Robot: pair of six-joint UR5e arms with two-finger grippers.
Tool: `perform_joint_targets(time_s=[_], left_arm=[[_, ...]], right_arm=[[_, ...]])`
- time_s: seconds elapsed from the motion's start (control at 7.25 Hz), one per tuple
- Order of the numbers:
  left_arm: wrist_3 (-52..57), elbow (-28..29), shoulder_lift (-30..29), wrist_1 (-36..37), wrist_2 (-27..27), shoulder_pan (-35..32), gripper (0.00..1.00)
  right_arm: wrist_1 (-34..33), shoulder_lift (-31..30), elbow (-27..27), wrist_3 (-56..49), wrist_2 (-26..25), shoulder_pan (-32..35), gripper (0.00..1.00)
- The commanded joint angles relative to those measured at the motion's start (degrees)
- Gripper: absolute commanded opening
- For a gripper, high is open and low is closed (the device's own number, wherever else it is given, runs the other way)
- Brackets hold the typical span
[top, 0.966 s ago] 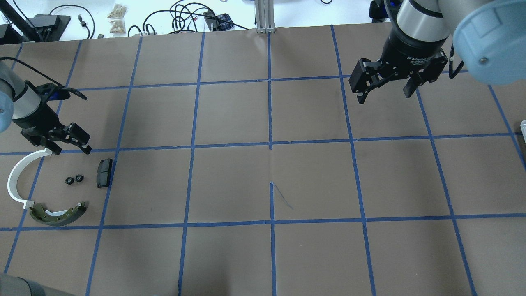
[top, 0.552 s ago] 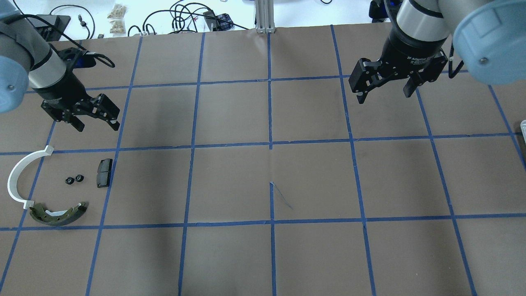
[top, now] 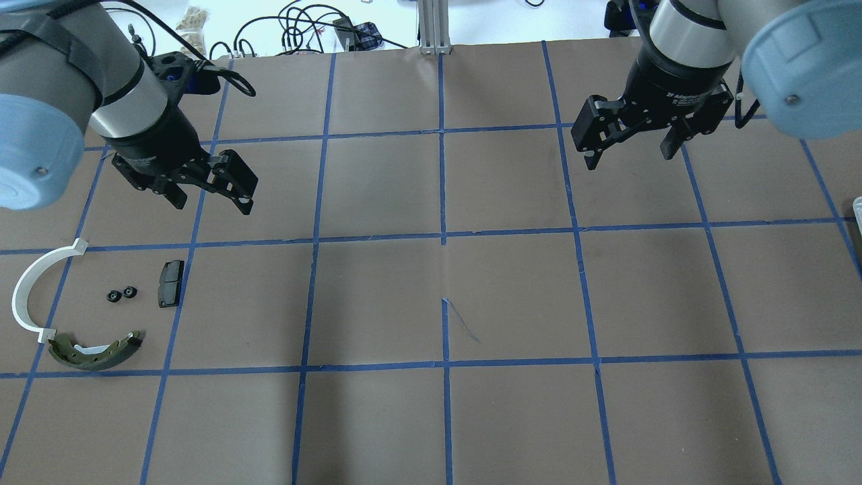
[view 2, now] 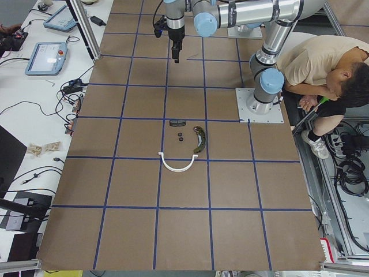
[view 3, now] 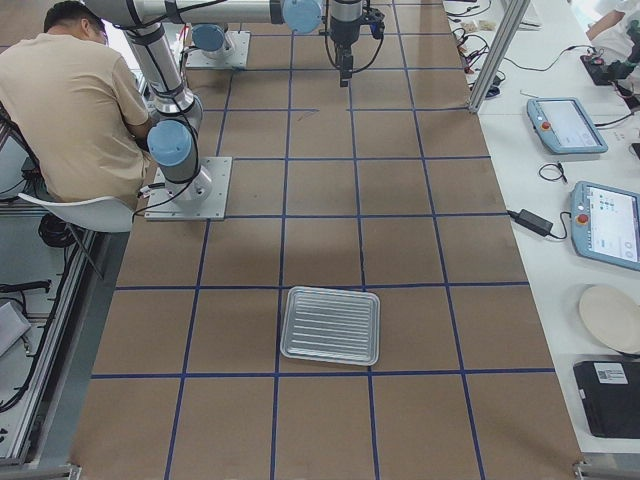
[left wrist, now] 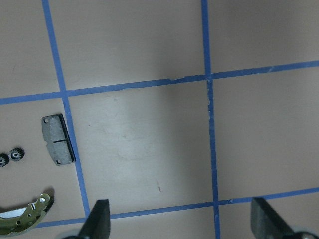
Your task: Place bearing gear from tray to pile
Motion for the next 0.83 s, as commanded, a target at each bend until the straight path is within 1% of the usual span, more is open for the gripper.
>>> perform_joint_targets(time_s=[0.0, 0.69], left_arm=[[-0.60, -0.44, 3.04, -2.23, 0.10, -3.45, 1.00], [-0.60, -0.53, 4.46, -3.64, 0.01, -3.45, 1.00]], right_arm=[[-0.18, 0.01, 0.00, 0.07, 0.00, 0.00, 1.00], [-0.27, 0.01, 0.00, -0.02, 0.00, 0.00, 1.00]])
